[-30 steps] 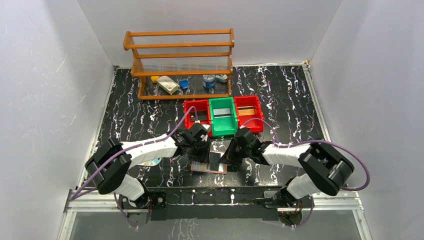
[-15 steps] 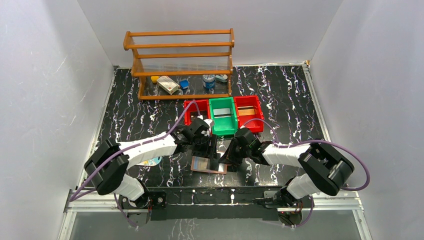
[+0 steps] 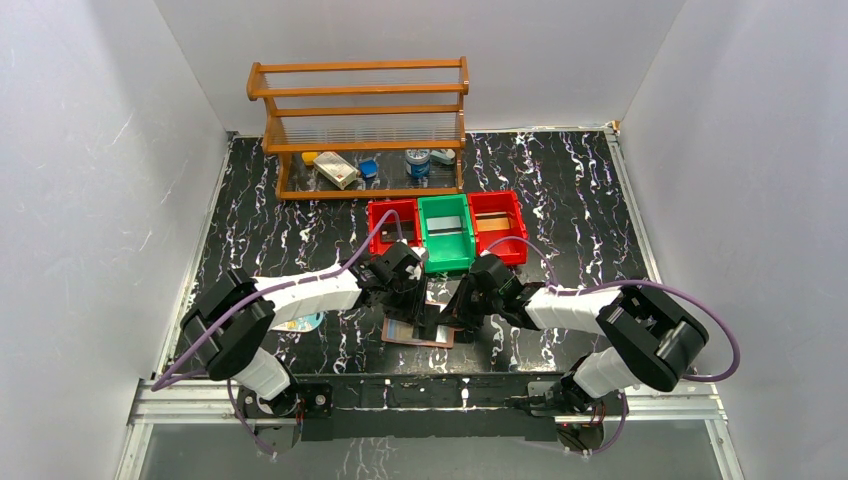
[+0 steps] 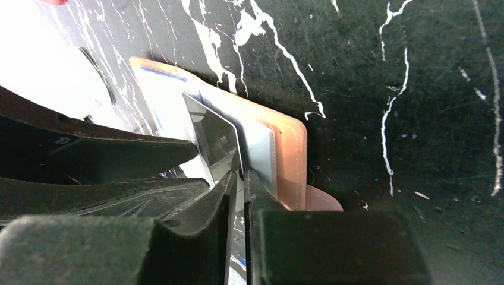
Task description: Take the credit cards out of the card holder
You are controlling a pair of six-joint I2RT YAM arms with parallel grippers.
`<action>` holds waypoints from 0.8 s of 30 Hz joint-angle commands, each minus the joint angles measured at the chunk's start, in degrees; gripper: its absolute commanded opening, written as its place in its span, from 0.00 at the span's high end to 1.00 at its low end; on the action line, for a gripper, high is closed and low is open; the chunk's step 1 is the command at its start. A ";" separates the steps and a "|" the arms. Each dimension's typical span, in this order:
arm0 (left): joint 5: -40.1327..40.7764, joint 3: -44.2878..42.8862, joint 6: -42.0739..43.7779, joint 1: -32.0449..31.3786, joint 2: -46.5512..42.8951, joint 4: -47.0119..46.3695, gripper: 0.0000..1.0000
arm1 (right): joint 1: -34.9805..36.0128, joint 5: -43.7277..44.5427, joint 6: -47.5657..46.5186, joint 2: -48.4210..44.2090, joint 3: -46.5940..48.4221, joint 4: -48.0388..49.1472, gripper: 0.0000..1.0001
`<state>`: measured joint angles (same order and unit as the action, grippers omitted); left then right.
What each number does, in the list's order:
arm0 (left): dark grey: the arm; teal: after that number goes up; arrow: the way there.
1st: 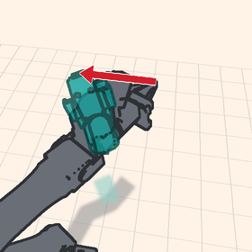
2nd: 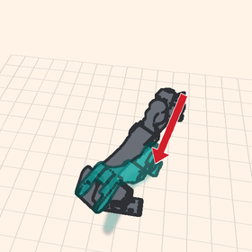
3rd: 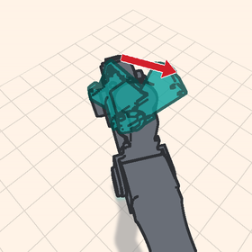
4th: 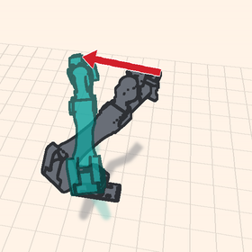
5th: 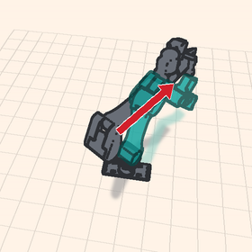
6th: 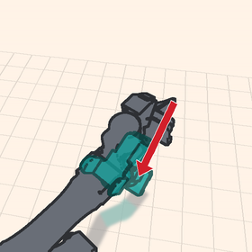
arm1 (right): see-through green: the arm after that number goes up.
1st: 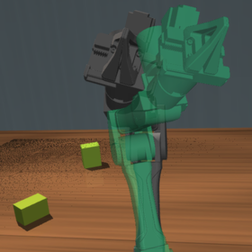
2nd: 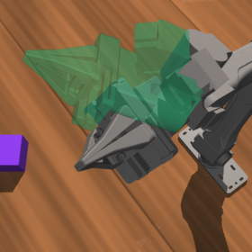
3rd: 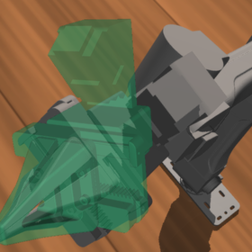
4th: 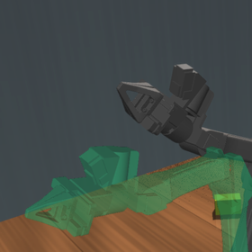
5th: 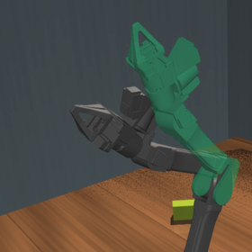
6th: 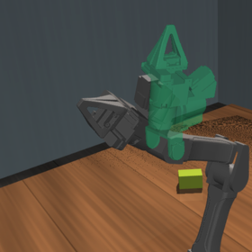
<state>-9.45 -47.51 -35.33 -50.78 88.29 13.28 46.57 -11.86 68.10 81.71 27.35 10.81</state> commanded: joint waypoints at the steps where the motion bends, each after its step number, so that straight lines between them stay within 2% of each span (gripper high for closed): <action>1: -0.74 1.98 0.41 -0.20 0.92 1.84 0.69 | -0.38 -0.82 1.06 0.31 -0.06 3.28 0.79; 6: -0.53 2.74 0.11 -0.22 0.89 1.73 0.72 | -0.34 -2.49 1.70 2.23 -0.66 5.87 0.70; 10: -0.30 2.90 0.10 -0.22 0.66 1.82 0.72 | -0.35 -4.04 2.92 3.54 -1.95 9.82 0.69; 13: -0.18 3.08 0.01 -0.23 0.59 1.76 0.73 | -0.34 -4.61 3.18 4.03 -2.30 12.30 0.71; 20: -0.24 3.33 -0.07 -0.26 0.22 1.73 0.74 | -0.34 -5.52 4.53 4.53 -3.80 17.31 0.88; 22: -0.11 3.49 -0.11 -0.20 0.10 1.75 0.75 | -0.35 -5.50 4.66 4.09 -4.33 18.82 0.88; 24: -0.12 3.71 -0.26 -0.20 -0.05 1.69 0.75 | -0.34 -5.54 4.82 3.68 -4.83 20.29 0.83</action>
<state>-9.37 -46.15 -35.55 -50.59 87.92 12.23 45.36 -16.03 71.50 85.19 23.09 22.94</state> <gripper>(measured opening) 0.256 0.133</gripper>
